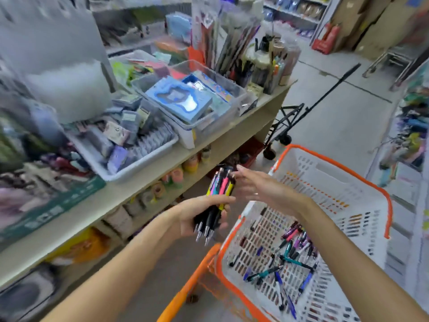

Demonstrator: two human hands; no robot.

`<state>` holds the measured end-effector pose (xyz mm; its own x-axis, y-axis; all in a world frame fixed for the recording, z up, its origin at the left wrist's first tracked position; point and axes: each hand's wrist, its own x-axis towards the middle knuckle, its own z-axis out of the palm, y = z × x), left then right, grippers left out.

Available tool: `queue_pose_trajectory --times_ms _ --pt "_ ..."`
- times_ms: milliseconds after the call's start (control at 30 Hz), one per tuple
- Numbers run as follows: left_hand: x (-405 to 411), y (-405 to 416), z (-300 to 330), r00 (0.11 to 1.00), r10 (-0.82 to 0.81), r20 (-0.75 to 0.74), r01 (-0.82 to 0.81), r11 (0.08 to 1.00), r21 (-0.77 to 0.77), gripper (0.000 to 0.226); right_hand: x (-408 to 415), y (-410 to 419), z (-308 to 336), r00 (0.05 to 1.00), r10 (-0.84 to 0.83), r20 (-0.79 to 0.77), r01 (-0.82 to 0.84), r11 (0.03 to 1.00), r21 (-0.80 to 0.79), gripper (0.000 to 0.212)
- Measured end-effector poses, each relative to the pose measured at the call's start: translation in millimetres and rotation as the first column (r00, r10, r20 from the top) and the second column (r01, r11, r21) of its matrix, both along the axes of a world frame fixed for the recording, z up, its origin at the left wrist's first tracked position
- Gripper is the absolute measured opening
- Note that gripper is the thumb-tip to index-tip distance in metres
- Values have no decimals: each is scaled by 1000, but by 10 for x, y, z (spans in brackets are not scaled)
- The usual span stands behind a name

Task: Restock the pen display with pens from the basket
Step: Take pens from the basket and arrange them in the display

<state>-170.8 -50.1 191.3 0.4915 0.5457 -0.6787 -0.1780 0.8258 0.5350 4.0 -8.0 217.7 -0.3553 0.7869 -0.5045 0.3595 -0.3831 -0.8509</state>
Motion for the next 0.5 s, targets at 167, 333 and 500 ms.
queue_pose_trajectory --times_ms 167,333,500 --pt "-913 -312 149 952 297 77 -297 955 -9 10 -801 -92 175 994 84 63 -88 994 64 31" --pt "-1870 -708 340 919 391 56 -395 915 85 13 -1828 -321 437 989 141 54 -146 985 96 28" --pt "-2619 -1037 626 900 435 -11 -422 879 224 13 -2852 -622 684 960 272 62 -278 952 127 32"
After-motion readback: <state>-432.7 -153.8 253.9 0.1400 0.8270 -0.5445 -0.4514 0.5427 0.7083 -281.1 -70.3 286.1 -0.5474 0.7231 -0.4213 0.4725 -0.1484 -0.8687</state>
